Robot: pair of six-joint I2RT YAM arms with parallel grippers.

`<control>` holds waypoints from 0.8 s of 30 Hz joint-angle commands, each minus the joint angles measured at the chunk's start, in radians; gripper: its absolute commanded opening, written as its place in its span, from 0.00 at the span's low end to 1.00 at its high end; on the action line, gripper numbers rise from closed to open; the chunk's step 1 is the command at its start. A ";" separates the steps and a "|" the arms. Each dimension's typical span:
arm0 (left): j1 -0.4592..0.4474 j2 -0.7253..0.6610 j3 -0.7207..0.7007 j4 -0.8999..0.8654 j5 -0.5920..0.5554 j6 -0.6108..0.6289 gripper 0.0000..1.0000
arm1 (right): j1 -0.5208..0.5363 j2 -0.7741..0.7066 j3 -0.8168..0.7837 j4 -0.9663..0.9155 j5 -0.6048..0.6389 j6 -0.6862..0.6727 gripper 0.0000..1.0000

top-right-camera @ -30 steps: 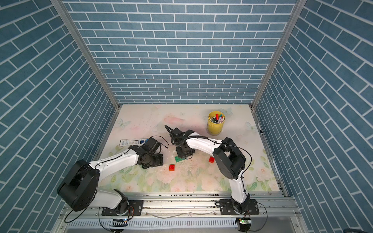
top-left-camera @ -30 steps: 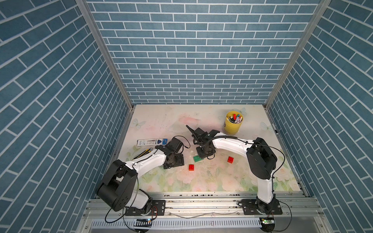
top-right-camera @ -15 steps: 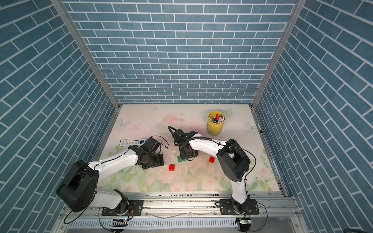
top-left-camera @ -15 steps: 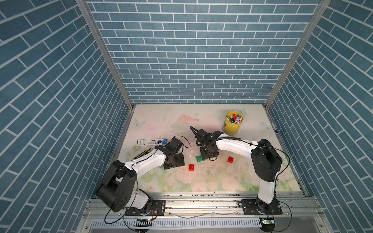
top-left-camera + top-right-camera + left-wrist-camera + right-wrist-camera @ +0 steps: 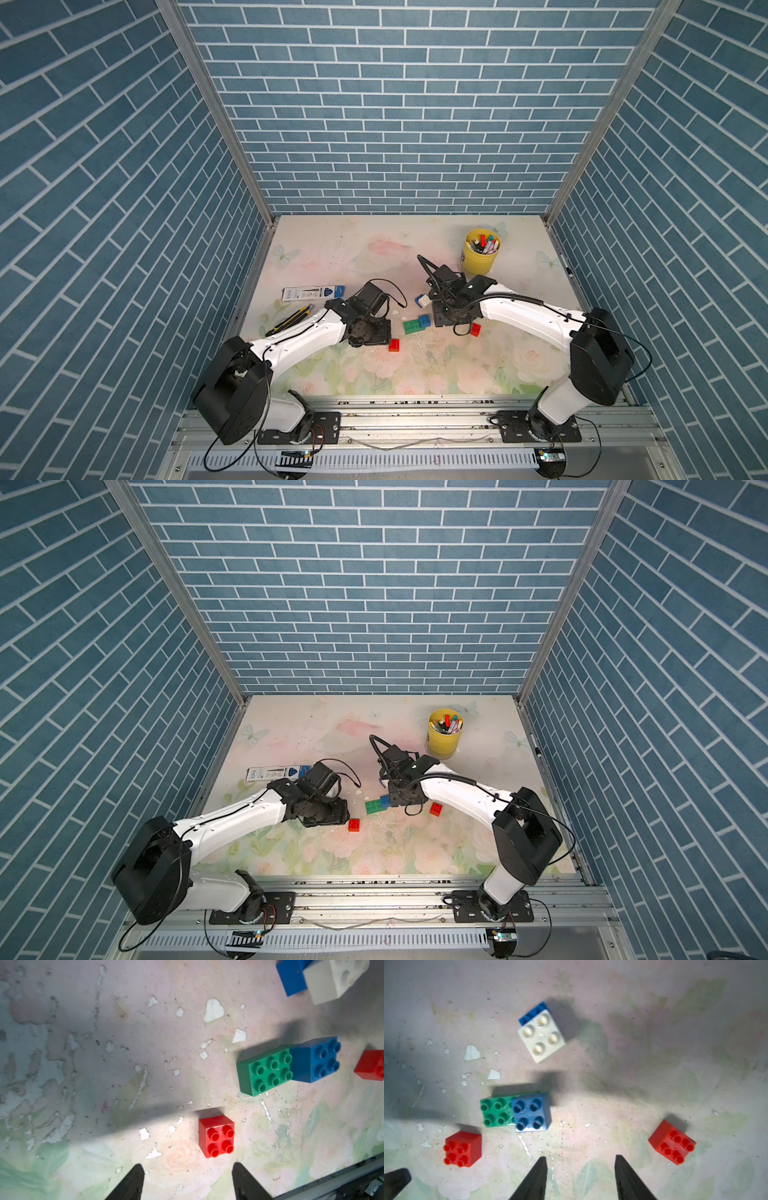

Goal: Assemble the letter y with lego
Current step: Move the lego brick at the center of the board, then pick up the lego brick from the center of the board.

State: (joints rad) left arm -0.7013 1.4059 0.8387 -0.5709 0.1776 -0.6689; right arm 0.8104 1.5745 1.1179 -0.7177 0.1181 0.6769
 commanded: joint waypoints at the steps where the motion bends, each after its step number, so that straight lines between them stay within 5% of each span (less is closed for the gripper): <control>1: -0.033 0.061 0.056 -0.030 0.009 0.008 0.72 | -0.043 -0.067 -0.072 0.025 0.036 0.060 0.54; 15: -0.107 0.275 0.198 -0.131 -0.047 -0.012 0.62 | -0.105 -0.127 -0.154 0.047 0.048 0.045 0.53; 24: -0.109 0.306 0.203 -0.119 -0.044 -0.006 0.35 | -0.111 -0.120 -0.153 0.052 0.051 0.038 0.53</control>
State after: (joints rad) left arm -0.8036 1.6997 1.0218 -0.6727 0.1505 -0.6857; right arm 0.7036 1.4654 0.9745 -0.6651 0.1432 0.6838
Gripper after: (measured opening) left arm 0.372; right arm 0.529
